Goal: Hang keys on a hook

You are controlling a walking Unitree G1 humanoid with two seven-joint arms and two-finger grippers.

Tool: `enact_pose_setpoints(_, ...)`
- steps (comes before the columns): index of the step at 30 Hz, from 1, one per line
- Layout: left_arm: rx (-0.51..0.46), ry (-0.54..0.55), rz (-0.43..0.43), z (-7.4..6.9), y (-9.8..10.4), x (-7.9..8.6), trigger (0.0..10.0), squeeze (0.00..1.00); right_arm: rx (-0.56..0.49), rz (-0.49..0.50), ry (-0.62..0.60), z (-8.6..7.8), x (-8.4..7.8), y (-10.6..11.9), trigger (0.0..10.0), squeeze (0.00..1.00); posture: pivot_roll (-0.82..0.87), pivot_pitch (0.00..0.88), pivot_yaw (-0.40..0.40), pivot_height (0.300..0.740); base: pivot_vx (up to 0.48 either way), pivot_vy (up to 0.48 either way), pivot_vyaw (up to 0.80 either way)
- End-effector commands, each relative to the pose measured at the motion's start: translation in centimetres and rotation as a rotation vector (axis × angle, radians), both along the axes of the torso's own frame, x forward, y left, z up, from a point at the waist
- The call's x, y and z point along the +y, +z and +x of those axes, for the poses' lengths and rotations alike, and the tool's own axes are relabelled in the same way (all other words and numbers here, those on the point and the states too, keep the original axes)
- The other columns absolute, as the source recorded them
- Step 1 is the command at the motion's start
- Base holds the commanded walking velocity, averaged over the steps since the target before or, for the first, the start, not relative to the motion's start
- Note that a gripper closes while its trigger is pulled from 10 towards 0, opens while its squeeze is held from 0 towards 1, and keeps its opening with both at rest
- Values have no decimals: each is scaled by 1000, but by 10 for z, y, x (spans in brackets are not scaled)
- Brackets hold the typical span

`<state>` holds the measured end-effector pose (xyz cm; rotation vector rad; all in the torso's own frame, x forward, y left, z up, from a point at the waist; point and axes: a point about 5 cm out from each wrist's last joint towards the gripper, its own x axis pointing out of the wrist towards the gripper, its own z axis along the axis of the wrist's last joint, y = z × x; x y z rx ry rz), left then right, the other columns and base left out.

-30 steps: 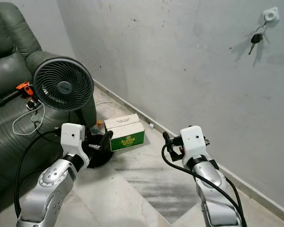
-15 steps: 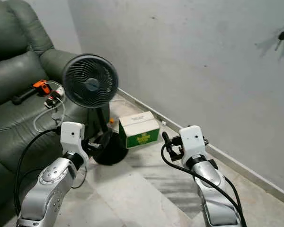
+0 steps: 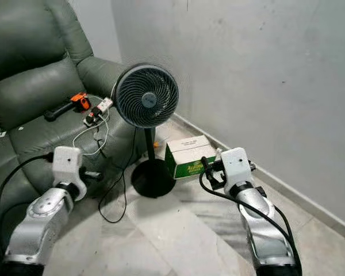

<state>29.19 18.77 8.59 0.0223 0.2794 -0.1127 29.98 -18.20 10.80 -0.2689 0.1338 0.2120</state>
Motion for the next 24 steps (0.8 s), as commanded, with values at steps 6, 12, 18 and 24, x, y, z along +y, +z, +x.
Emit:
enact_pose_setpoints(6,136,38,23,2,-38,19,10000,0,89,-44,-53,4,-15,-33,10000,0,2,43,13,740,0,0,0)
enact_pose_setpoints(12,277,84,71,-9,-76,34,10000,0,273,-14,-190,-3,-30,-79,10000,0,-9,41,11,740,0,0,0)
enact_pose_setpoints(18,455,165,-47,-41,-118,28,10000,0,468,-3,-297,-31,-41,-121,10000,0,-21,26,-4,740,0,0,0)
enact_pose_setpoints(24,598,174,-45,-69,-144,19,10000,0,588,-37,-368,-53,-54,-142,10000,0,-42,16,-6,740,0,0,0)
